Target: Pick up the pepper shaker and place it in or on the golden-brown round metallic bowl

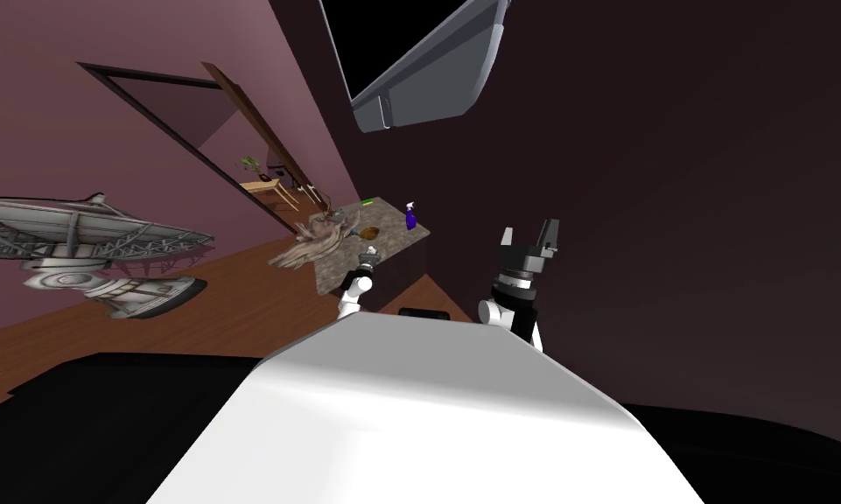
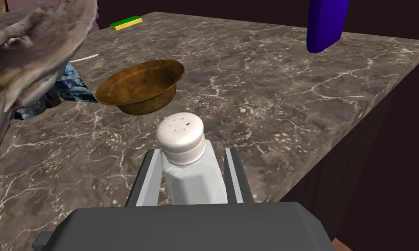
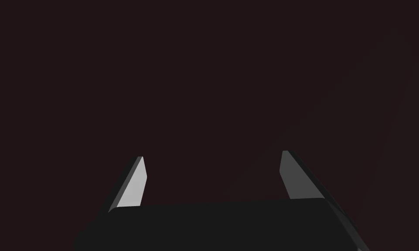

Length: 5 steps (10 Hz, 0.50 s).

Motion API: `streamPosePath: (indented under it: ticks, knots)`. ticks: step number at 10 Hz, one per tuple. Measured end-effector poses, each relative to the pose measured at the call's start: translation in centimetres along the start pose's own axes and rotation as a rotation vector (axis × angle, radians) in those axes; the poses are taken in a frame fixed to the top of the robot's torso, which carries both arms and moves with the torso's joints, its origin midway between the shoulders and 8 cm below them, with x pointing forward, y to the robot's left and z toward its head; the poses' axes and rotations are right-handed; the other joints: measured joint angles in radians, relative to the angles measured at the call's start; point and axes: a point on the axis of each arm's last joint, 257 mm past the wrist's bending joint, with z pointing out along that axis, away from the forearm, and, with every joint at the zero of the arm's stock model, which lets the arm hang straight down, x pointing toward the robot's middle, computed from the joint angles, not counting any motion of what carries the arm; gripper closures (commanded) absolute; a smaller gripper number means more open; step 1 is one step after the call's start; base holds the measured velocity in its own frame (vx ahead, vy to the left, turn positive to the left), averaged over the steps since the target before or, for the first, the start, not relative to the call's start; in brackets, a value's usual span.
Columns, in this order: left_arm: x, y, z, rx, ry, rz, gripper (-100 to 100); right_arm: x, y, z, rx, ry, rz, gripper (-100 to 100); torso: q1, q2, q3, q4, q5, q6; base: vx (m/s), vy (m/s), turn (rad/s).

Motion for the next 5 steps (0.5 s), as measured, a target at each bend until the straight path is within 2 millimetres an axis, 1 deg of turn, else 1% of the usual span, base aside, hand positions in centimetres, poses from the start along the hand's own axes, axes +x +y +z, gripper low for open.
streamPosePath:
  ticks: [1,3,4,5]
  knots:
    - [0.4,-1.1,-0.2,0.006,0.001,-0.001,100,0.0,0.0,0.0,0.0,0.0,0.0,0,0.001,0.0,0.0,0.0,0.0,0.0,-0.172,0.001,-0.172]
    - [1.2,-2.8,-0.1,0.016,0.003,-0.007,100,0.0,0.0,0.0,0.0,0.0,0.0,0,0.002,-0.001,-0.001,-0.001,0.001,0.0,-0.183,-0.026,-0.146]
    - [1.7,-3.6,-0.1,0.023,0.004,-0.012,100,0.0,0.0,0.0,0.0,0.0,0.0,0,0.002,-0.002,-0.001,0.0,0.001,0.0,-0.135,0.007,-0.16]
    - [2.0,-4.3,0.0,0.029,0.003,-0.018,100,0.0,0.0,0.0,0.0,0.0,0.0,0,0.004,-0.004,-0.002,-0.001,0.001,0.0,-0.065,0.024,-0.095]
